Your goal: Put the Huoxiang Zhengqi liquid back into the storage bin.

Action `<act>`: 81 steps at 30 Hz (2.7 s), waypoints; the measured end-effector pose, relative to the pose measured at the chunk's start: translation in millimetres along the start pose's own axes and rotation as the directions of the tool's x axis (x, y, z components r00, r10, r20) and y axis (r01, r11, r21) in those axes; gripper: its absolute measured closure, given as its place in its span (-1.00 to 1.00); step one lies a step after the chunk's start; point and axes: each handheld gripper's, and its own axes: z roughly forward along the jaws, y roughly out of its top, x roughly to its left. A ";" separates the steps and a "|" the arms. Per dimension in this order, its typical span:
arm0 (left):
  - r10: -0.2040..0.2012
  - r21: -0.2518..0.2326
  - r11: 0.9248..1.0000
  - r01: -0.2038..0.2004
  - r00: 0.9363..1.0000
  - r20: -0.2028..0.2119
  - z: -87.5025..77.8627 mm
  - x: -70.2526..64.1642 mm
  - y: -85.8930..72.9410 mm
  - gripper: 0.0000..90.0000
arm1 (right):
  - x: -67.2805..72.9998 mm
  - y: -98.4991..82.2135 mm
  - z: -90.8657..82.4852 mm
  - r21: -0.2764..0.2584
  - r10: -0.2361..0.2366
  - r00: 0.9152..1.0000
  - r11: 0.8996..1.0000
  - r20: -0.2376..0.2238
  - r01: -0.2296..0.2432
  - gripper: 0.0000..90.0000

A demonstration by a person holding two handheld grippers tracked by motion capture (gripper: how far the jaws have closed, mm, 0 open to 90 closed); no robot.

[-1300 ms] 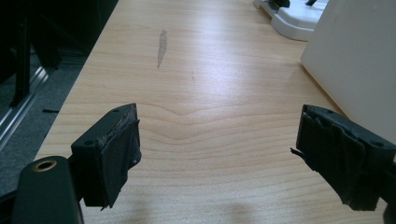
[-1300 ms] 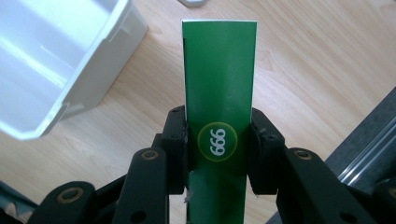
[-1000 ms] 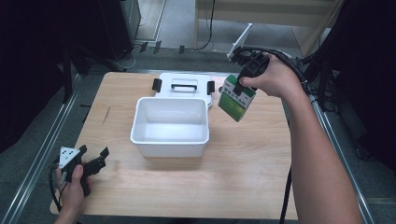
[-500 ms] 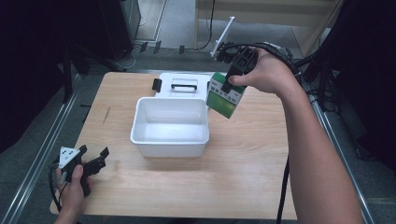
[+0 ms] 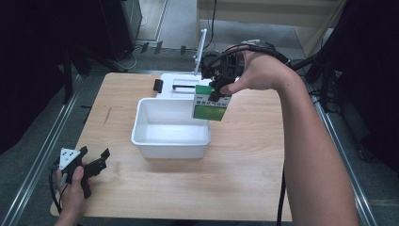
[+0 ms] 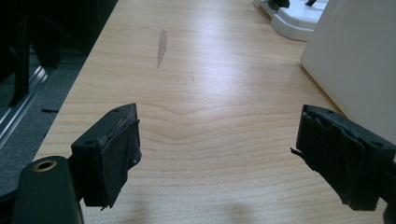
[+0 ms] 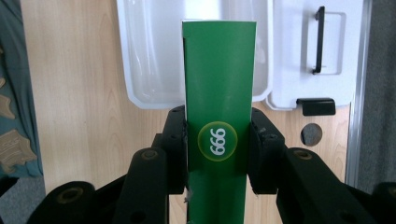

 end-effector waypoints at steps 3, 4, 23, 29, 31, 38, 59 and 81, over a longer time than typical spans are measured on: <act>-0.001 0.000 1.000 0.001 1.000 0.001 -0.1 0.0 0.0 -0.69 | 1.0 4.1 0.3 0.010 -0.003 1.000 1.000 -0.009 0.003 0.45; -0.001 0.000 1.000 0.001 1.000 0.001 -0.2 0.0 0.0 -0.69 | 1.2 8.2 1.7 0.014 -0.012 1.000 1.000 -0.005 0.012 0.45; 0.001 0.000 1.000 -0.001 1.000 0.003 -0.2 0.1 0.0 -0.69 | 6.5 41.7 15.7 0.035 -0.062 0.998 0.997 -0.016 0.063 0.45; 0.002 0.000 1.000 -0.002 1.000 0.005 -0.2 0.2 0.0 -0.69 | 6.4 45.9 20.5 0.048 -0.072 0.997 0.996 -0.023 0.073 0.45; 0.002 0.001 1.000 -0.002 1.000 0.006 -0.3 0.2 0.0 -0.69 | 7.3 46.5 23.3 0.044 -0.065 0.998 0.997 -0.022 0.066 0.45; 0.003 0.002 1.000 -0.003 1.000 0.004 -0.5 0.1 0.0 -0.69 | 6.4 46.8 33.0 0.056 -0.065 0.997 0.996 -0.038 0.067 0.45; 0.003 0.005 1.000 -0.003 1.000 0.006 -0.7 0.3 0.1 -0.69 | 2.1 39.4 70.3 0.052 -0.053 0.996 0.997 -0.069 0.057 0.45; 0.003 0.002 1.000 -0.003 1.000 0.006 -0.7 0.2 0.1 -0.69 | 1.8 38.7 113.2 0.079 -0.070 0.994 0.994 -0.087 0.076 0.45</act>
